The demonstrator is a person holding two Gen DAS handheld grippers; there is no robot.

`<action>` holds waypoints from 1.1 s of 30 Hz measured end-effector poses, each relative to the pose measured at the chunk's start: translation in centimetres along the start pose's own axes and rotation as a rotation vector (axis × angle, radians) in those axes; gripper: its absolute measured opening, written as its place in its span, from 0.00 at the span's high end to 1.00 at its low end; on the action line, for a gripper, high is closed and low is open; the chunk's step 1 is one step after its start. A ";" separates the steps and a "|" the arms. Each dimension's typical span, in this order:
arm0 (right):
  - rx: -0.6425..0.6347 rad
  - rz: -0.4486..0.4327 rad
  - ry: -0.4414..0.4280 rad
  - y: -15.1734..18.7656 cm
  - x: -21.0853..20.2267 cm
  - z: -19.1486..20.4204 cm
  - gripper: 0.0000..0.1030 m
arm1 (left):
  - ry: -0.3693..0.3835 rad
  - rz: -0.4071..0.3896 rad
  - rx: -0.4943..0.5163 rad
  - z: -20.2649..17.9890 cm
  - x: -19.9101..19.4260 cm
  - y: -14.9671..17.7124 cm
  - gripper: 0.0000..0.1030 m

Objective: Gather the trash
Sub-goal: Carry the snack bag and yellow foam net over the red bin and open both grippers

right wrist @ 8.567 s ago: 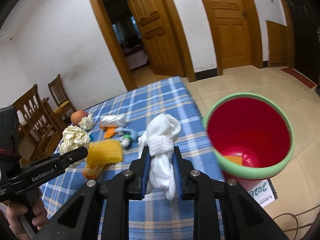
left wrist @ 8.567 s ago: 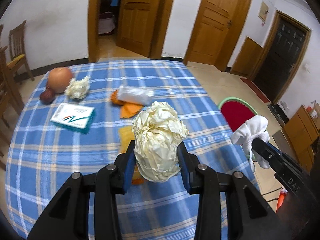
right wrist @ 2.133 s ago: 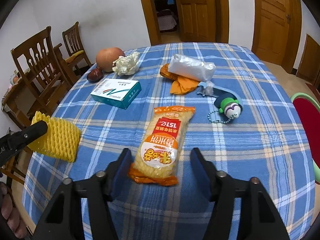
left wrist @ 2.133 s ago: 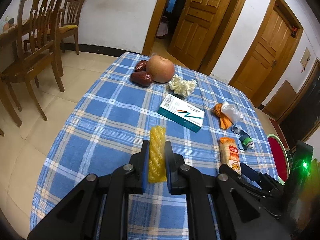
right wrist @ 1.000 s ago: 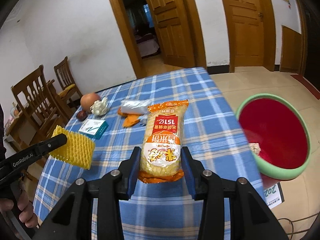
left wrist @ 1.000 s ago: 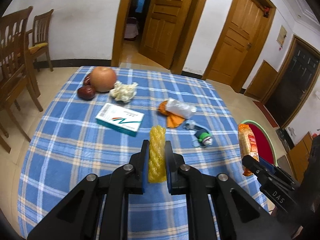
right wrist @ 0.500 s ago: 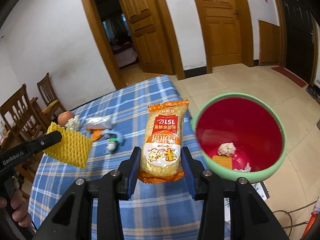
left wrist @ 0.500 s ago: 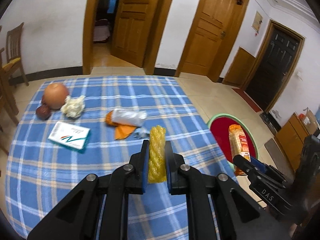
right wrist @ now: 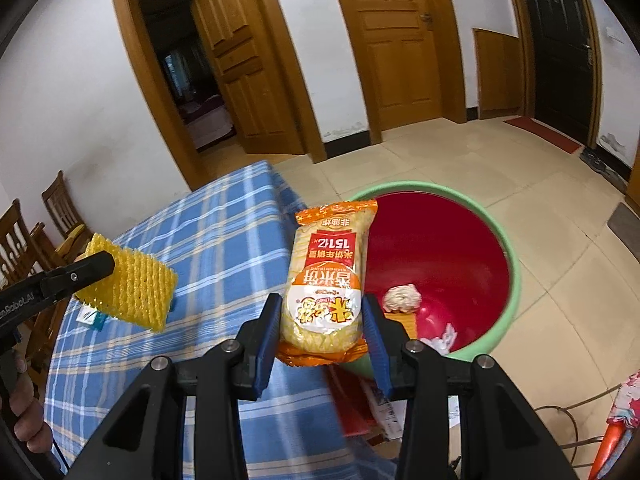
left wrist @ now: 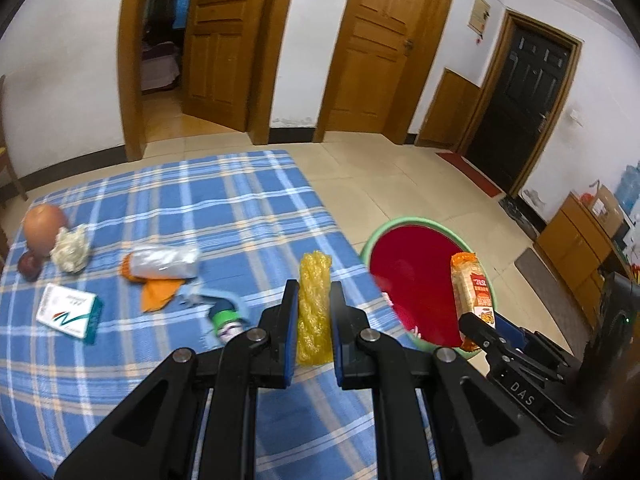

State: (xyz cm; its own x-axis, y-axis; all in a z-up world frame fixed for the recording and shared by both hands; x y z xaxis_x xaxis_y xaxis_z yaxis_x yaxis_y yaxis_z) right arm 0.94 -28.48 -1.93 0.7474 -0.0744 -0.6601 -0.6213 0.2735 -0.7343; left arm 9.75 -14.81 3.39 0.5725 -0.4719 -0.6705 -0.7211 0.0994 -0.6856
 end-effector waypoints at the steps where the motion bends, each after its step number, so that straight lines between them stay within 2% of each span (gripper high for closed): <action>1: 0.006 0.002 0.004 0.0 0.1 -0.4 0.58 | 0.004 0.004 0.006 -0.4 0.4 0.0 0.87; 15: 0.095 0.054 0.063 0.3 2.6 -6.7 0.58 | 0.056 0.056 0.100 -6.4 5.6 -0.6 0.87; 25: 0.130 0.034 0.045 0.6 3.0 -8.7 0.53 | 0.067 0.093 0.128 -8.4 8.7 -0.5 0.87; 33: 0.155 0.031 0.069 0.9 2.5 -9.8 0.52 | 0.090 0.100 0.148 -9.7 9.9 -0.3 0.87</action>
State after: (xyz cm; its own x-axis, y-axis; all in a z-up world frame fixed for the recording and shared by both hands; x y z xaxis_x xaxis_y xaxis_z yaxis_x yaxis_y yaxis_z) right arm -0.02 -37.80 -5.78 0.7075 -0.1280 -0.6950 -0.5959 0.4206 -0.6841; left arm 11.84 -28.02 -0.33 0.4591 -0.5288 -0.7139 -0.7035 0.2743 -0.6556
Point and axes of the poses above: each gripper's, at about its wrist camera, not at the fingertips, and x roughly the way its jaws point, z to its left, y to its underside, the point moved 1 cm from there along x, roughly the way its jaws point, and after that the axes turned 6 degrees about -x, right-handed, at the moved point
